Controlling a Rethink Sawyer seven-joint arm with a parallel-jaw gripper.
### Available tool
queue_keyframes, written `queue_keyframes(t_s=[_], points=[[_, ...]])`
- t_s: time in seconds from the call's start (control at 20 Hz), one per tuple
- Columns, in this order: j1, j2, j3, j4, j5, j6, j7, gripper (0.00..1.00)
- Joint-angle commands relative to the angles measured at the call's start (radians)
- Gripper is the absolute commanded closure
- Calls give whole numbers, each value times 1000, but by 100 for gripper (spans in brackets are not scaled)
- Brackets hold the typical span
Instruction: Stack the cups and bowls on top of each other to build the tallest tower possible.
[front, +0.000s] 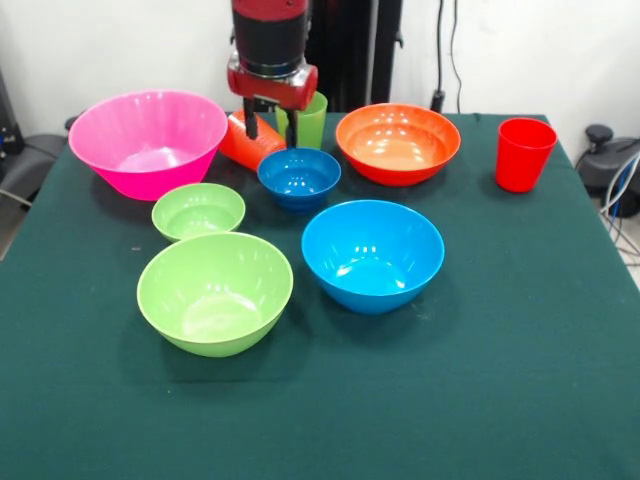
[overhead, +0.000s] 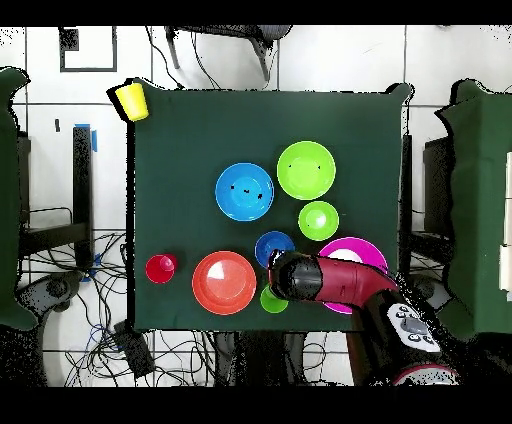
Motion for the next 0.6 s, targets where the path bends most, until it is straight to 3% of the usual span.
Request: queue_keyframes(t_s=[0.05, 0.6], points=[[-20, 73, 150, 74, -26, -126, 42, 0], [10, 102, 129, 76, -32, -171, 61, 0]])
